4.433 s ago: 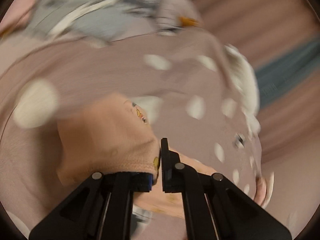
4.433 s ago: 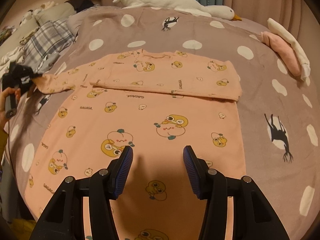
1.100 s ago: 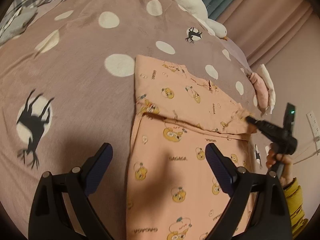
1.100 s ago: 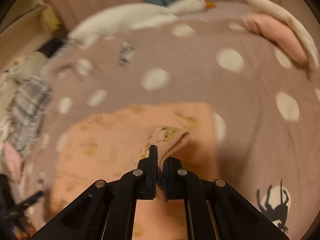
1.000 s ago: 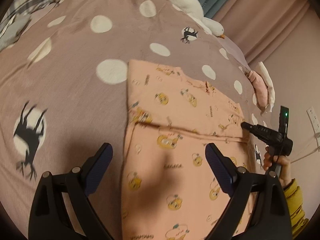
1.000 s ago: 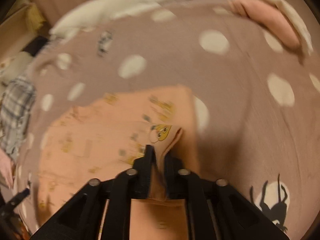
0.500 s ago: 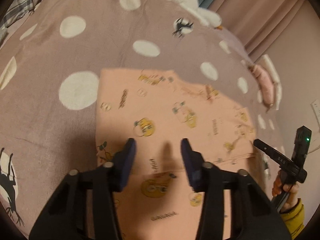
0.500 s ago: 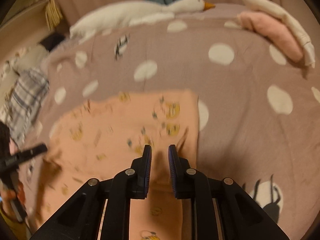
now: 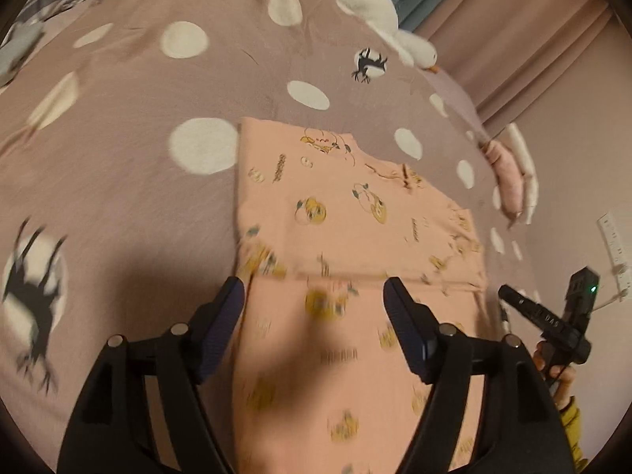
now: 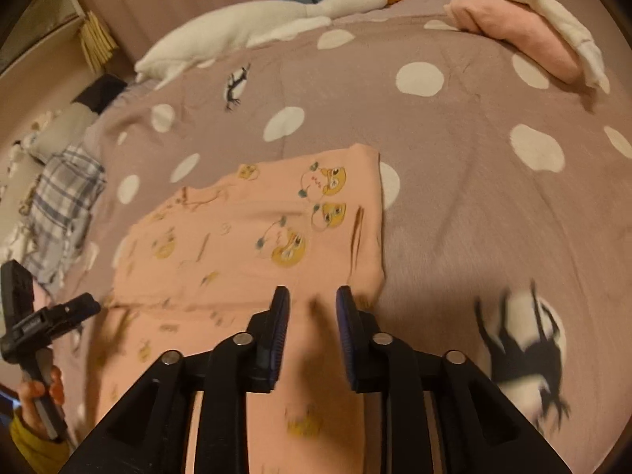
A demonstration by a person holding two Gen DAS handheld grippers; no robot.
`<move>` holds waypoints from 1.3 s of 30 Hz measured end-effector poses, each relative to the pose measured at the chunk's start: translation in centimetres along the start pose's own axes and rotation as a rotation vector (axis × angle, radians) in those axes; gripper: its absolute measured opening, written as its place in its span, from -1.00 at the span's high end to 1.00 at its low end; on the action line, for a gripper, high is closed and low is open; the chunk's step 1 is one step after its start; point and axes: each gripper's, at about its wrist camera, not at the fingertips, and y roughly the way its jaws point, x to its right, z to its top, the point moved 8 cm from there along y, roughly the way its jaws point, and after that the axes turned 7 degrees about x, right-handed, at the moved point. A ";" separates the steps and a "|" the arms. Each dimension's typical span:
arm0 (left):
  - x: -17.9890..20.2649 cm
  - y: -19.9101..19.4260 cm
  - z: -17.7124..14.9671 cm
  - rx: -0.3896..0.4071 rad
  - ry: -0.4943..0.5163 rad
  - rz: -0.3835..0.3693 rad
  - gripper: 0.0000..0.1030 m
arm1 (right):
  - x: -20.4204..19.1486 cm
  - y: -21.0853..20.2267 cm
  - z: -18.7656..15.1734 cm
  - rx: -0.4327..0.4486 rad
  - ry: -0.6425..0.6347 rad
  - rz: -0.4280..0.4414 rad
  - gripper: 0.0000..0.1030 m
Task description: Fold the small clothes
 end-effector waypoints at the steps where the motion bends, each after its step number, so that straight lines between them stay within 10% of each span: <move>1: -0.3 -1.1 -0.8 -0.001 -0.012 -0.006 -0.45 | 0.0 -0.6 -0.5 0.000 0.005 0.004 0.36; 20: -1.1 -8.4 -14.3 -0.118 -0.115 -0.149 -0.58 | 2.2 -7.6 -13.8 -0.085 0.144 0.008 0.16; 39: 0.2 -6.2 -13.2 -0.163 -0.271 -0.346 -0.56 | -1.0 -4.2 -13.8 -0.113 0.225 0.248 0.16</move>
